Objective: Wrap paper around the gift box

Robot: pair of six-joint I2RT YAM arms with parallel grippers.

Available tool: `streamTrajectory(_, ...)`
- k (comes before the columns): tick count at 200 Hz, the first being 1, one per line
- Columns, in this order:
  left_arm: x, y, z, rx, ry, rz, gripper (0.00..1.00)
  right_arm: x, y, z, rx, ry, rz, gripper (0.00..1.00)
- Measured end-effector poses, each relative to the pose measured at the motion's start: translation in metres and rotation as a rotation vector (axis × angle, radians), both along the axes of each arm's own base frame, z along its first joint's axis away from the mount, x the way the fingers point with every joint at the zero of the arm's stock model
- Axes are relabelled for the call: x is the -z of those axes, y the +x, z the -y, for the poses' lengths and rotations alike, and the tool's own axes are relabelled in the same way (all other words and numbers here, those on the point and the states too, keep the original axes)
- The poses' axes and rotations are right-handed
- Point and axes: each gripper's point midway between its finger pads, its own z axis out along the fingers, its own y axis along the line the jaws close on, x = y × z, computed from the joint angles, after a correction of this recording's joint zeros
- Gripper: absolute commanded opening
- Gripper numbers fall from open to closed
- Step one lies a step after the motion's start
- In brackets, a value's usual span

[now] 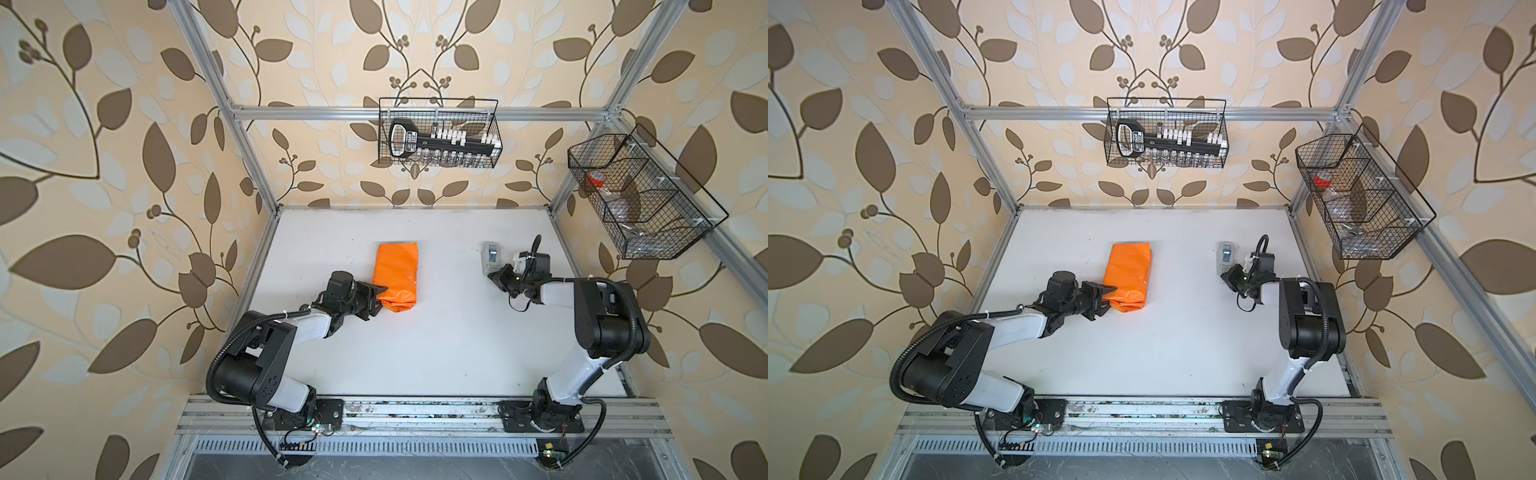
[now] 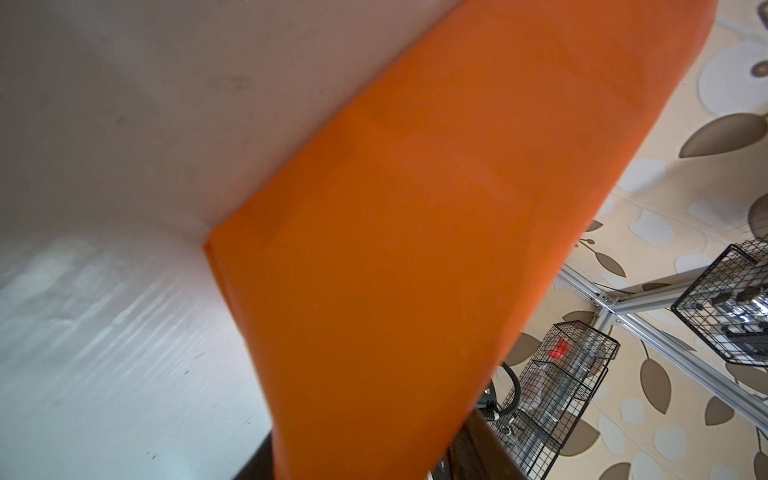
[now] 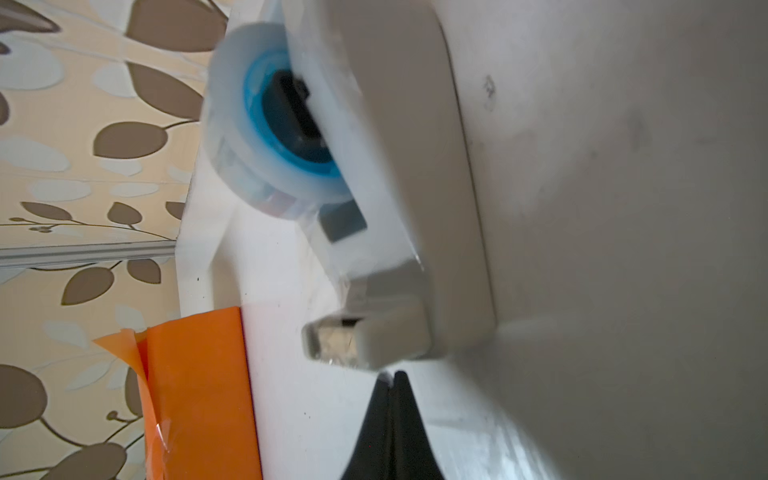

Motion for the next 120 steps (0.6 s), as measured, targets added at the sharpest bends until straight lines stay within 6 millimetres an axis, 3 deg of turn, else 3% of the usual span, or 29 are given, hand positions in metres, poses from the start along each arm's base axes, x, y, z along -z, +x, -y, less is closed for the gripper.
streamTrajectory(120,0.0011,0.0021,0.0027,0.013,-0.014,0.008,0.45,0.0079,0.0007,0.0045,0.063,-0.026,-0.178,0.00)
